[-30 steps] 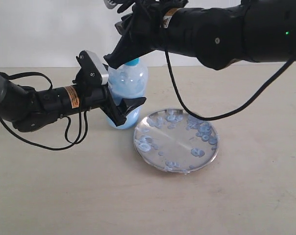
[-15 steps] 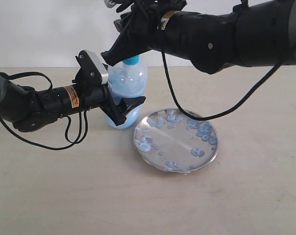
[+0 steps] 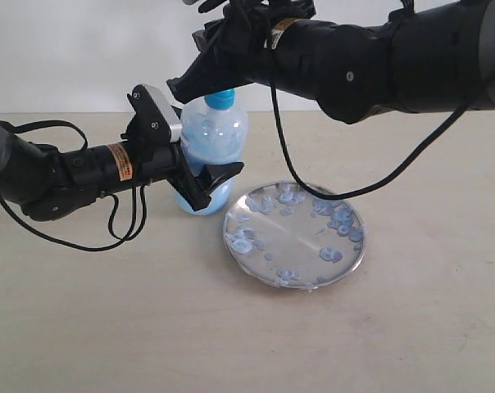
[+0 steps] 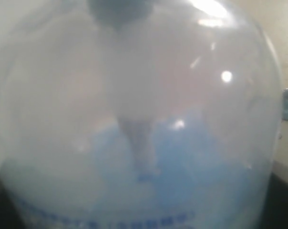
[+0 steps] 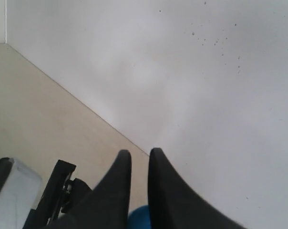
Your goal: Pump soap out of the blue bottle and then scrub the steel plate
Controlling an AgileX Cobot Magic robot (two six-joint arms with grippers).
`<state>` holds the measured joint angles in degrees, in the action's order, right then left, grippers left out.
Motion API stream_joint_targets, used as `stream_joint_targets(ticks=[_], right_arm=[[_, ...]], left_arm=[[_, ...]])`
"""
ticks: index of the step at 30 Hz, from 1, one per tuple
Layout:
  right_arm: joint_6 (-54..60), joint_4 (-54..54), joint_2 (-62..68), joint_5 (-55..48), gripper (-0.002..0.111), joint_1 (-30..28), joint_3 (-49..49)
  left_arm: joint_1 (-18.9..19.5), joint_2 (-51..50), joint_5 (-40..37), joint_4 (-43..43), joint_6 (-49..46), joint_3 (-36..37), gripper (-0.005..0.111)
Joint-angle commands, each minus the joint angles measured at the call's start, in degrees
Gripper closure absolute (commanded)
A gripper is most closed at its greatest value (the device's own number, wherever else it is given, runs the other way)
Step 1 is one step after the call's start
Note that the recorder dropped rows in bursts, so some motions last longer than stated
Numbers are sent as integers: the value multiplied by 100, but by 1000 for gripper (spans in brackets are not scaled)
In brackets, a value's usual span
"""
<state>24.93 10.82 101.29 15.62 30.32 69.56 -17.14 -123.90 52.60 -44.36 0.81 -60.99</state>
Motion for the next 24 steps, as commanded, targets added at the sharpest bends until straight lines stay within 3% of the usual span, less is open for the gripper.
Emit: stream_joint_targets(ticks=[1,14,24], right_arm=[[-279,58,321,-464,109,-7,-82],[-1059,67,729,-884,109,-7,-92],[-1041,67,937,-1121,109,-7,-90]], left_arm=[[-3,-39,-270,-172,-131,26,102],[-3,-39,-243,-155,-131,26,102],[-3,-39,1,-155,-131,26,102]])
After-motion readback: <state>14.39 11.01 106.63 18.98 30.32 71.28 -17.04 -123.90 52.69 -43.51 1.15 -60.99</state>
